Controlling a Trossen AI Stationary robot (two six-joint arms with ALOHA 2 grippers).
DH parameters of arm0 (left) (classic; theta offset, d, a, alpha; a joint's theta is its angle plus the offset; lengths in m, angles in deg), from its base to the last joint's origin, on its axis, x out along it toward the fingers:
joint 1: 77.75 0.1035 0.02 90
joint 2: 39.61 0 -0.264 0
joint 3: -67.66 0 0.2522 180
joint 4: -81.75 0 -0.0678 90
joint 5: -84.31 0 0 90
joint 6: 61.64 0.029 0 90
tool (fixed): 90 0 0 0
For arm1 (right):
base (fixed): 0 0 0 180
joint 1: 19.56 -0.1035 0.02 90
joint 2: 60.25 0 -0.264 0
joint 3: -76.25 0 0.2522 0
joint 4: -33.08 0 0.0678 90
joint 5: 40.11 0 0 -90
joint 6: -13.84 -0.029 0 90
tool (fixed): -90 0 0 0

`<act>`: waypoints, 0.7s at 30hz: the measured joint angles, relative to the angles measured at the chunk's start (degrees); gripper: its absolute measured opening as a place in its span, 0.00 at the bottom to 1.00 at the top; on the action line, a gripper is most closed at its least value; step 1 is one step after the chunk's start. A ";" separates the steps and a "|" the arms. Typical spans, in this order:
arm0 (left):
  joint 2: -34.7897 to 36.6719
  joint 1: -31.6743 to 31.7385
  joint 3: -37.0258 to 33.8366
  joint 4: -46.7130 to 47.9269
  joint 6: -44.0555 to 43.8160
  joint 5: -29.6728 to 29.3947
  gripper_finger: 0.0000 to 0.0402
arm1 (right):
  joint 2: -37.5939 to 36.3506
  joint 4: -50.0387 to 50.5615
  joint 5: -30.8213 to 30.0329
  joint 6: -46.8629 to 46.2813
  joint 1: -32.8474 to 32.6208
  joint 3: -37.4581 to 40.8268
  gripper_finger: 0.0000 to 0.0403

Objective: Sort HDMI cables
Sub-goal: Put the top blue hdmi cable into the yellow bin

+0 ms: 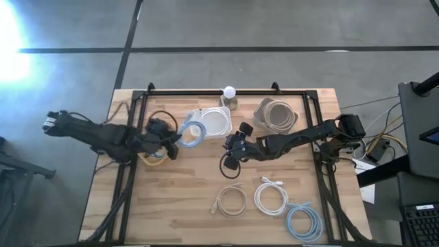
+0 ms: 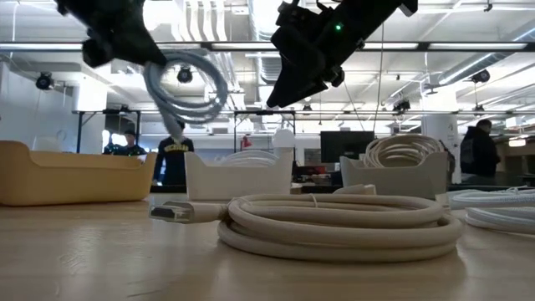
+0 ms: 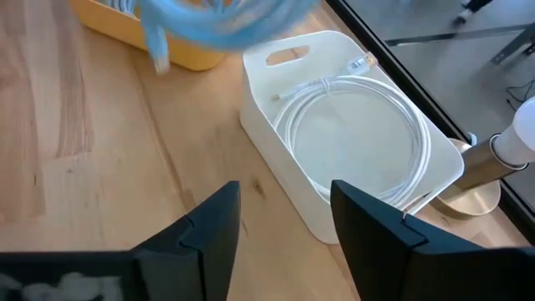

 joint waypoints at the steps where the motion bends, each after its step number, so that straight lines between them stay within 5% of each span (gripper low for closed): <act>1: 0.70 0.00 1.43 3.82 -0.89 0.00 0.11 | 0.00 0.00 0.00 0.02 0.00 -0.01 0.45; 13: 3.05 0.02 12.95 46.58 -19.07 5.72 0.11 | 0.00 -0.02 -0.04 -0.04 0.02 0.02 0.39; 21: 2.99 0.02 7.22 46.75 -23.82 11.26 0.11 | 0.00 -0.04 -0.07 -0.24 0.02 0.02 0.35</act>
